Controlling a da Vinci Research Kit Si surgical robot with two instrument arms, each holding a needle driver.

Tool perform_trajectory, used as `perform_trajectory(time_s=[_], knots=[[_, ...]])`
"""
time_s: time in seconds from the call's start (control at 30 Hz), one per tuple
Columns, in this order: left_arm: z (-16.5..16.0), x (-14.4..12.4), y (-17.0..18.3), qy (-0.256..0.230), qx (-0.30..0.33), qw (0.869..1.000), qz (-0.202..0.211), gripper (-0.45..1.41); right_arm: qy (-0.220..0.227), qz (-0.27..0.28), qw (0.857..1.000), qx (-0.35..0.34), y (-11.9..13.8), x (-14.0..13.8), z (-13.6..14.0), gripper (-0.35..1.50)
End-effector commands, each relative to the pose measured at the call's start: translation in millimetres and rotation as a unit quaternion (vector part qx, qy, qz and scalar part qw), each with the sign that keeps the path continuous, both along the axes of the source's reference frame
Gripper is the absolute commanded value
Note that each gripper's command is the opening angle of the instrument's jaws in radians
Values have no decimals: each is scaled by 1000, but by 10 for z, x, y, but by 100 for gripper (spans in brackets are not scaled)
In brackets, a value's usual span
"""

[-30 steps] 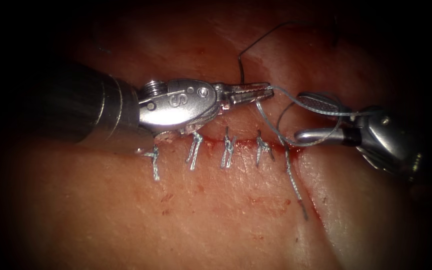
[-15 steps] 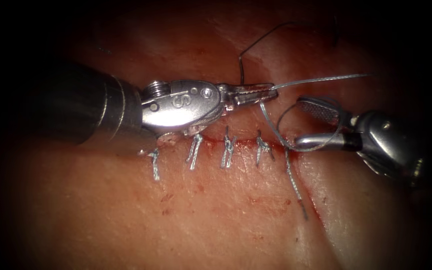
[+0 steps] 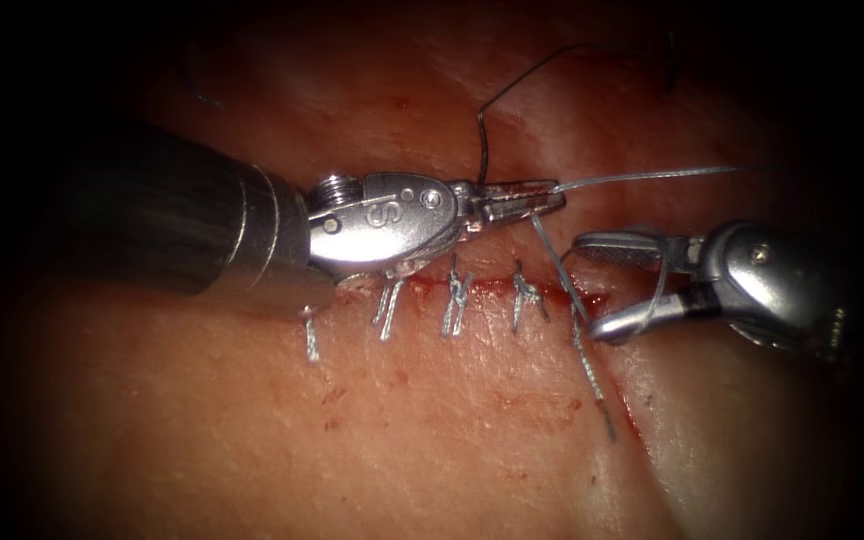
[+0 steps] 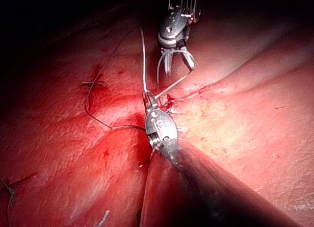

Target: Wound Closure

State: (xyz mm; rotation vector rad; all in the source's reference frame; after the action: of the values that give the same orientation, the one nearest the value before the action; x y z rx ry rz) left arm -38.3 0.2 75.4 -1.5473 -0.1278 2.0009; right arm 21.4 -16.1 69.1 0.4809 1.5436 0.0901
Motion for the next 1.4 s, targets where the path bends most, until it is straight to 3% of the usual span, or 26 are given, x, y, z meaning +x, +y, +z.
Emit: perform_trajectory(time_s=[0.03,0.13,0.33,0.5,0.53,0.7,1.17,1.4], knots=[[7,-5,0,-1,-1,1000,1,-45,6,-28,999,-16,3,9,9,54],[10,-6,1,-3,-2,1000,1,-45,-1,-68,997,-32,5,14,13,52],[10,-8,-1,-4,0,1000,1,-45,-15,-42,998,-54,15,24,18,52],[12,-7,1,-3,0,1000,3,-45,-17,-84,994,-71,7,21,20,52],[12,-7,0,-4,0,1000,4,-45,-22,-125,989,-82,5,20,22,52],[10,-9,-3,-5,0,1000,6,-45,-34,-194,974,-108,0,15,29,52],[5,-11,-11,-11,1,1000,15,-45,-65,-297,937,-171,-36,1,78,54],[3,-10,-14,-12,1,1000,17,-45,-70,-310,930,-185,-42,-11,93,54]])
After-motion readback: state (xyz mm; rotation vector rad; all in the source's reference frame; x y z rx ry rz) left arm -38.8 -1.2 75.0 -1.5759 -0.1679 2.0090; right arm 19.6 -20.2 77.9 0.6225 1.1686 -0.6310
